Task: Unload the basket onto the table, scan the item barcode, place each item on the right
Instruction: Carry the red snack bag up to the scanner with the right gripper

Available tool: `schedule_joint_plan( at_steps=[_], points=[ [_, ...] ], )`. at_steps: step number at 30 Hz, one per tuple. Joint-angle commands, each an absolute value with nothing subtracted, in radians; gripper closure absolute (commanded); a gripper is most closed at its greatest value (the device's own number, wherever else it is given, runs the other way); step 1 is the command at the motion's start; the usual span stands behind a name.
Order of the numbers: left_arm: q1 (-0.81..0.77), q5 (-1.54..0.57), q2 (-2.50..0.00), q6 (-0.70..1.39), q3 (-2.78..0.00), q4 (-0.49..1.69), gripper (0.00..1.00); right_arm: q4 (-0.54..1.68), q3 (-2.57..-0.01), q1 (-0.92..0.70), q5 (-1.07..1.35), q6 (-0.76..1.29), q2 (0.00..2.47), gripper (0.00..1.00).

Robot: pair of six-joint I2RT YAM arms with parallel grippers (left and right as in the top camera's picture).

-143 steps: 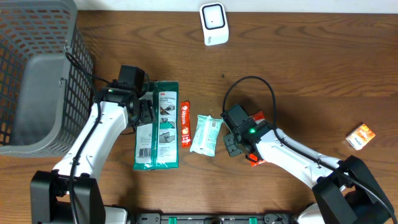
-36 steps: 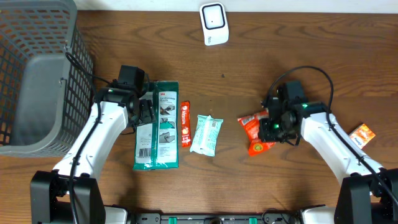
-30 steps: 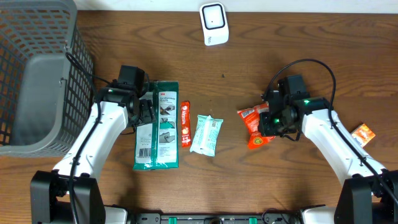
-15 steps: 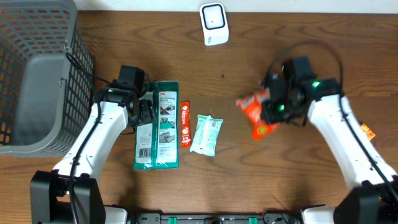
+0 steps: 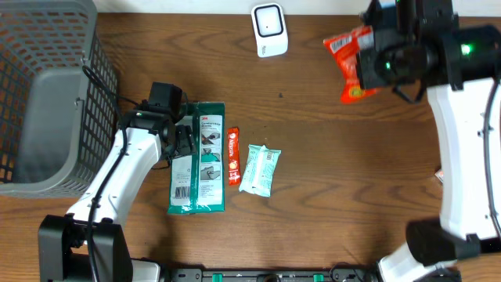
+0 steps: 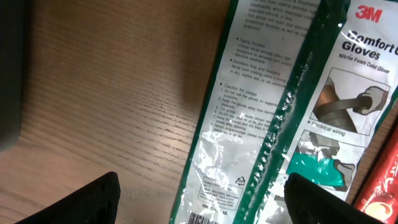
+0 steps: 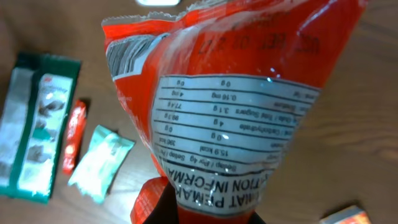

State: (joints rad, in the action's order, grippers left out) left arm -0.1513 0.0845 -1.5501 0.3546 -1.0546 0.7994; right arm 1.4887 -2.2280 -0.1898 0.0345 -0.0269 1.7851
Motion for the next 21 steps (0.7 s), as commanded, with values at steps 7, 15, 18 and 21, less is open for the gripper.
schedule_joint_plan(
  at_steps=[7,15,18,21],
  points=[
    [-0.145,0.09,-1.543,0.35,-1.07,0.8,0.15,1.296,-2.302,-0.313,-0.356,-0.249,2.082,0.99],
    [-0.145,0.09,-1.543,0.35,-1.07,0.8,0.15,0.874,-2.302,-0.465,-0.773,-0.663,2.292,0.99],
    [-0.145,0.09,-1.543,0.35,-1.07,0.8,0.15,0.64,-2.302,-0.509,-0.962,-0.909,2.36,0.99],
    [-0.145,0.09,-1.543,0.35,-1.07,0.8,0.15,0.398,-2.302,-0.549,-1.015,-1.22,2.445,0.99]
  ],
)
